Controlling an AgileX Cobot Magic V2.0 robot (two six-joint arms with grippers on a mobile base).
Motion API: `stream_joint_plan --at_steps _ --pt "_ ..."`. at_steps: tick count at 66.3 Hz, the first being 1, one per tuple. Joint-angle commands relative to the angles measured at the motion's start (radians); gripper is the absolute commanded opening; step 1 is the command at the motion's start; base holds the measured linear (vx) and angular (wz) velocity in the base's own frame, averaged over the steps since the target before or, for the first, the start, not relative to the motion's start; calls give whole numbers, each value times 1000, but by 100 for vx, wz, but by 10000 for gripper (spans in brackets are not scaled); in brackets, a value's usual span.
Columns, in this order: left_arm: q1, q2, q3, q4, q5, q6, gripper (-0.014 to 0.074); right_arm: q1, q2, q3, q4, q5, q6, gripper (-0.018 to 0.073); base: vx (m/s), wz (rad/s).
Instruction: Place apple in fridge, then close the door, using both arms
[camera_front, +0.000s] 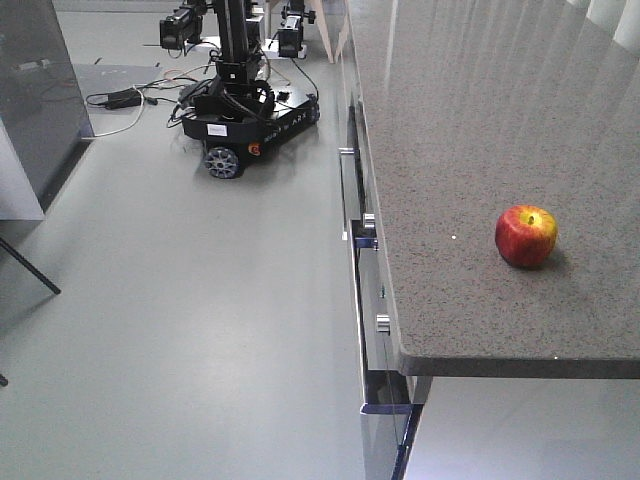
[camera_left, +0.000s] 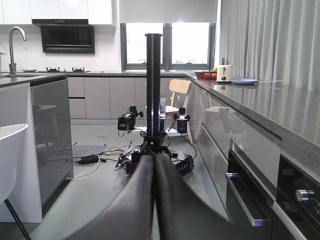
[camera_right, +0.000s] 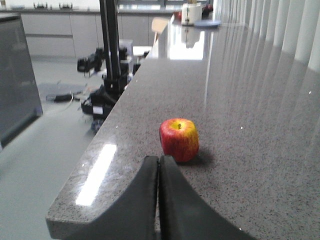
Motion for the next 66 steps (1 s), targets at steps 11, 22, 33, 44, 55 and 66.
stream_joint_plan --at_steps 11,22,33,44,55,66 --pt "-7 -13 29 -6 -74 -10 -6 -6 240 -240 7 139 -13 -2 0 0" --pt "-6 -14 29 -6 -74 -10 -6 -6 354 -352 5 277 -13 -2 0 0" --pt "-6 -14 29 -6 -74 -10 -6 -6 473 -448 2 346 -63 0 0 0" --pt "-6 -14 29 -6 -74 -10 -6 -6 616 -534 2 405 -46 48 0 0" --pt "-6 -14 29 -6 -74 -10 -6 -6 769 -618 2 443 -32 229 0 0" --pt "-6 -14 29 -6 -74 -10 -6 -7 889 -685 -3 433 -9 490 0 0"
